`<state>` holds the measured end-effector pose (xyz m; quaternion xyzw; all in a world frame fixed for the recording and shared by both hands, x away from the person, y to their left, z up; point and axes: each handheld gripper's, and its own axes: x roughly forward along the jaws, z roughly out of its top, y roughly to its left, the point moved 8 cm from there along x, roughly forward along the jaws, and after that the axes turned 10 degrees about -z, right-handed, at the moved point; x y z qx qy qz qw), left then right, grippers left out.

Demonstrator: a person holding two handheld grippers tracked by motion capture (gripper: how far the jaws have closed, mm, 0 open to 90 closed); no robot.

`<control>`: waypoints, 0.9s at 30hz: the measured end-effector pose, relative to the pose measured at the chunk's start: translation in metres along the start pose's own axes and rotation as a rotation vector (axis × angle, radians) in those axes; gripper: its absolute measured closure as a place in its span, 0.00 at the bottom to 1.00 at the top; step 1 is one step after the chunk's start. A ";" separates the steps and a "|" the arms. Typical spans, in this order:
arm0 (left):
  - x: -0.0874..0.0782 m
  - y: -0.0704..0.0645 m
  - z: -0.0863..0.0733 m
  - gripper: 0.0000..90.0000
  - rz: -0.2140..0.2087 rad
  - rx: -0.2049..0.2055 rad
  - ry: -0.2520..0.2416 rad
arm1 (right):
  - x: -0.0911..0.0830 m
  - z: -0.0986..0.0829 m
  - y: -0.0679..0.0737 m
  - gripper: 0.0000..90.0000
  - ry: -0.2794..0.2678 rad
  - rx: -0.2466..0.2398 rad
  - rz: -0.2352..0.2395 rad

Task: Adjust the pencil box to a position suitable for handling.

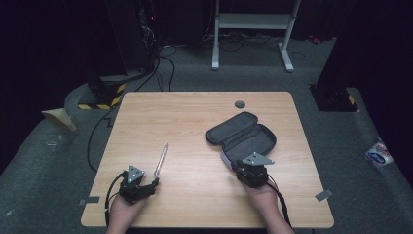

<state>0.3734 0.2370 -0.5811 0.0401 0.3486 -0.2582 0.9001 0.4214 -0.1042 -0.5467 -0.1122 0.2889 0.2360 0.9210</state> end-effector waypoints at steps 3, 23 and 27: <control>0.000 0.000 0.000 0.35 -0.002 0.002 0.001 | 0.000 -0.001 0.003 0.79 0.003 -0.003 0.005; 0.000 0.000 0.000 0.35 -0.006 0.004 0.002 | -0.002 -0.002 0.046 0.80 -0.024 -0.079 0.076; 0.000 0.000 0.000 0.35 -0.006 0.004 0.002 | -0.003 -0.002 0.051 0.79 -0.024 -0.085 0.084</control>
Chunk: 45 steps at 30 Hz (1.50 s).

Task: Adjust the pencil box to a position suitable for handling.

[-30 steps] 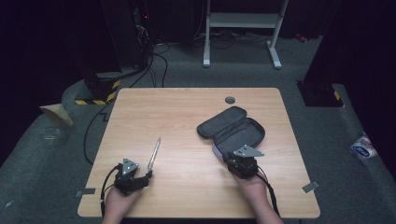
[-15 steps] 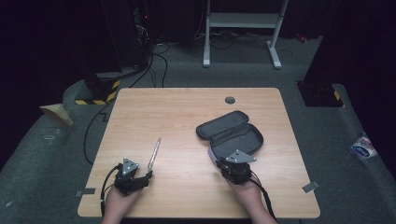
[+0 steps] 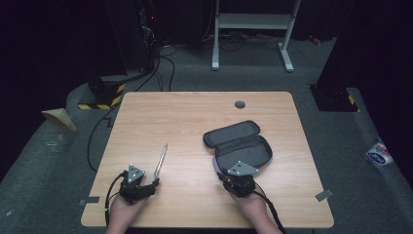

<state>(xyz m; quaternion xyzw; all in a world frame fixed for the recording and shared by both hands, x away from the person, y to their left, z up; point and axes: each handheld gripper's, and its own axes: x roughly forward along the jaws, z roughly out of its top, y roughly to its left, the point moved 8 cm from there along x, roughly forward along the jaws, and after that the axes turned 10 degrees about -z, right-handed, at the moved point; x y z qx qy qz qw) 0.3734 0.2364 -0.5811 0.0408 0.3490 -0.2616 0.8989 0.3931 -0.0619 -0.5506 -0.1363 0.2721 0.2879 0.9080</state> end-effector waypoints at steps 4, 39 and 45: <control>0.000 0.000 0.000 0.35 0.000 0.001 -0.001 | -0.001 0.002 -0.001 0.74 -0.003 0.004 -0.003; 0.000 0.000 0.000 0.35 0.009 0.007 -0.002 | -0.036 -0.021 -0.176 0.69 -0.008 0.299 -0.348; 0.000 0.000 0.000 0.35 0.007 0.000 -0.004 | -0.031 -0.026 -0.173 0.85 0.021 0.289 -0.339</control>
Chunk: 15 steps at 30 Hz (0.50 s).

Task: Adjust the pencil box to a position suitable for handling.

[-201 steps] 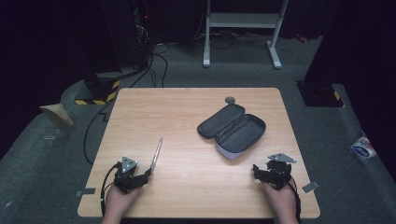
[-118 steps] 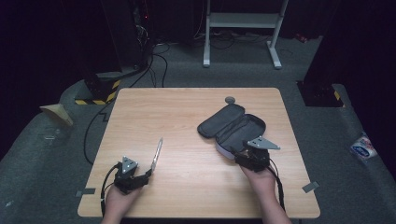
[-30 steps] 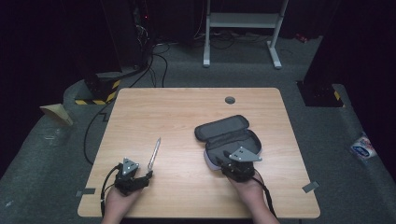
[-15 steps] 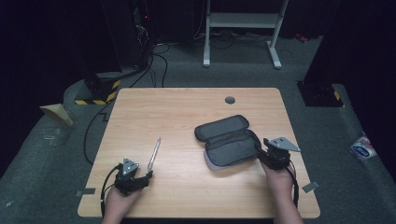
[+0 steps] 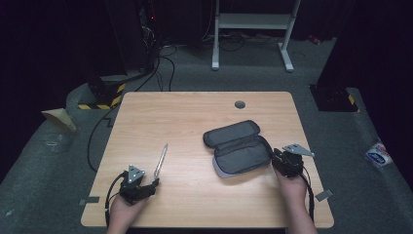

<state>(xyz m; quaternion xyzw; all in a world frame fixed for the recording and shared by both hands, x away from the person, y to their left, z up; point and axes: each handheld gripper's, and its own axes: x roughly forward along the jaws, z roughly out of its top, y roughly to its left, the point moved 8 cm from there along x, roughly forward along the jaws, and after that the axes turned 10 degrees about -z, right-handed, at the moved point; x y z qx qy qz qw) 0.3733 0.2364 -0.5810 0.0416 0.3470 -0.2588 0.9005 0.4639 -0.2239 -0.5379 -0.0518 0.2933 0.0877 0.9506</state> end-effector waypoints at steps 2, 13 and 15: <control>0.000 0.000 0.000 0.35 -0.001 -0.005 0.002 | 0.000 0.000 0.000 0.86 -0.001 -0.003 -0.002; -0.009 -0.005 0.004 0.47 -0.003 0.021 -0.067 | -0.005 -0.004 0.015 0.87 0.003 -0.016 0.024; -0.010 -0.008 0.006 0.47 0.000 0.032 -0.074 | -0.006 -0.004 0.018 0.87 0.001 -0.021 0.029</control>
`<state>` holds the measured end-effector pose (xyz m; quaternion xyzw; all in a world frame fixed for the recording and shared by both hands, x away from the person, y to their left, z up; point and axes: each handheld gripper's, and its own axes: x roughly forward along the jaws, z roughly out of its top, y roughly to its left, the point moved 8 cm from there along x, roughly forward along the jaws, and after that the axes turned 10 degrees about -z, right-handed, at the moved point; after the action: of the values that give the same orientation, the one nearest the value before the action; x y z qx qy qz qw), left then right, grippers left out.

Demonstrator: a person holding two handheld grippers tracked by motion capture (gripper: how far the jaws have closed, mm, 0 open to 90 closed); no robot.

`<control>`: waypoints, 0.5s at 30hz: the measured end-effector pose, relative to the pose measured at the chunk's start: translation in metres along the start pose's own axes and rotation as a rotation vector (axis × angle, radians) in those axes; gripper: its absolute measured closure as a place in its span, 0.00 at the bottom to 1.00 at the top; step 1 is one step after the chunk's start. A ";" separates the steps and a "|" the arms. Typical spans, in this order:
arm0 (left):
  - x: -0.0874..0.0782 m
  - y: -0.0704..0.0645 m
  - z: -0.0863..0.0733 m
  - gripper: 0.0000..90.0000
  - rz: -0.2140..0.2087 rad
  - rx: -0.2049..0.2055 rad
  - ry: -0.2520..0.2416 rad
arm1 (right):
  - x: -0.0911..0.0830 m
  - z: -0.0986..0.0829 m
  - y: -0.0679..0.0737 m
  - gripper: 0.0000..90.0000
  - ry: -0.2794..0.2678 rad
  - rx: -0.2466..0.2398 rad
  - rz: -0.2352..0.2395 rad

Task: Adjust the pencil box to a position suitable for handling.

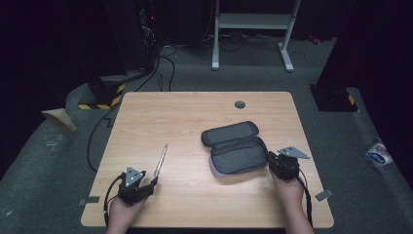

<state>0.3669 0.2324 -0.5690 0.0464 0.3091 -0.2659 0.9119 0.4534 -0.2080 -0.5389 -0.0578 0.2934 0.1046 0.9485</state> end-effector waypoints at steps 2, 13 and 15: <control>0.000 -0.003 0.002 0.47 -0.007 0.007 -0.002 | 0.000 -0.001 0.005 0.87 0.004 -0.002 0.008; 0.004 -0.021 0.010 0.46 -0.040 0.039 -0.005 | -0.001 -0.005 0.025 0.88 0.011 -0.043 0.053; 0.004 -0.025 0.012 0.46 -0.049 0.043 -0.012 | -0.001 -0.005 0.030 0.88 0.010 -0.053 0.065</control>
<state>0.3631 0.2063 -0.5599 0.0569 0.2988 -0.2950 0.9058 0.4424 -0.1798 -0.5441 -0.0739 0.2971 0.1427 0.9412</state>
